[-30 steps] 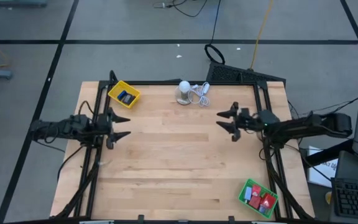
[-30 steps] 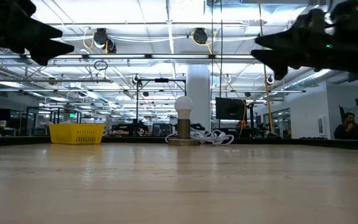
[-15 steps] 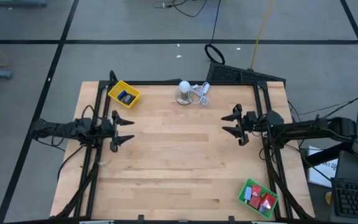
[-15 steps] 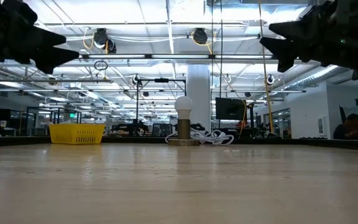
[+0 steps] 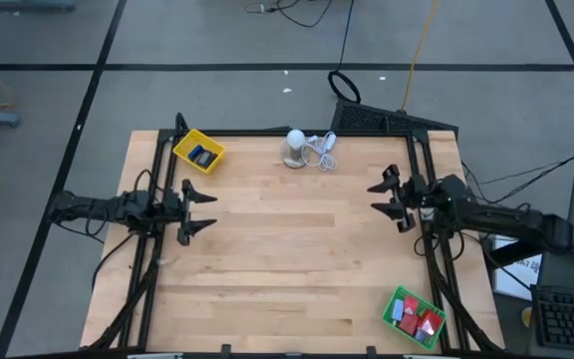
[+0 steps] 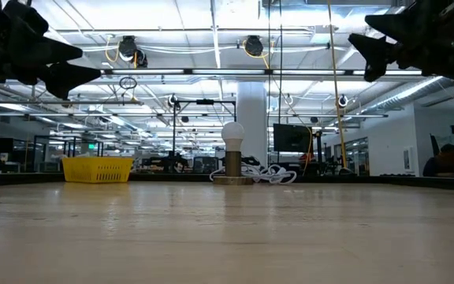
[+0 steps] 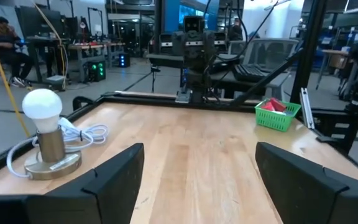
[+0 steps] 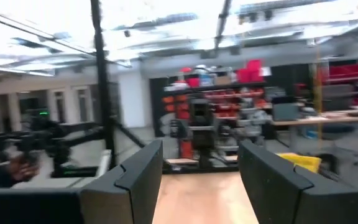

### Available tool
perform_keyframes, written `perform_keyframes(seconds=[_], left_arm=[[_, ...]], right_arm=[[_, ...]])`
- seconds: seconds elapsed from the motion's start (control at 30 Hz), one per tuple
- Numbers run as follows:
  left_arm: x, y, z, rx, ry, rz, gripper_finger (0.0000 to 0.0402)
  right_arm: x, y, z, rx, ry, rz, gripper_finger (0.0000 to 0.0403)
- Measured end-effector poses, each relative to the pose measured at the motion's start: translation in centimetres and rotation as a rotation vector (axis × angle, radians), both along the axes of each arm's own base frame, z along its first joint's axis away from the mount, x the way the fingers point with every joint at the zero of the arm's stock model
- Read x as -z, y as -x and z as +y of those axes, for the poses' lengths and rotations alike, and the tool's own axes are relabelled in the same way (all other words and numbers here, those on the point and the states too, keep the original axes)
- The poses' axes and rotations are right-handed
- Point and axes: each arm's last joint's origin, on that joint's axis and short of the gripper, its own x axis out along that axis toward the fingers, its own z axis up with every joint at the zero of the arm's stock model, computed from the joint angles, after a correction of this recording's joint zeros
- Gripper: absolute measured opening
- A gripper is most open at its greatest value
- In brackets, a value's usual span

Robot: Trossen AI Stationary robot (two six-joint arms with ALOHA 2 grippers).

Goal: Pick & Place Office items
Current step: Return to Home Position

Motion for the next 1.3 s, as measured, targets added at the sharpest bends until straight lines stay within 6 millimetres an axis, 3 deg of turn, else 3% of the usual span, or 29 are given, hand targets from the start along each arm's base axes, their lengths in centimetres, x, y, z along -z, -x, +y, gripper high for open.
perform_keyframes(seconds=[0.23, 0.47, 0.87, 1.3], left_arm=[[0.0, 0.0, 0.0, -0.001, -0.048, 0.005, 0.0311], [-0.2, 0.0, 0.0, -0.002, -0.044, -0.025, 0.0303], [-0.3, 0.0, 0.0, -0.002, -0.044, -0.03, 0.0318], [-0.3, 0.0, 0.0, -0.003, -0.044, -0.031, 0.0305]], right_arm=[[0.5, 0.8, -0.7, 0.287, -0.054, 0.041, 0.0197], [1.1, 1.2, -0.8, 0.39, -0.061, 0.091, 0.0196], [1.4, 1.2, 1.2, 0.19, -0.016, 0.116, 0.0196], [2.7, 1.1, 2.0, 0.259, -0.023, 0.249, 0.0196]])
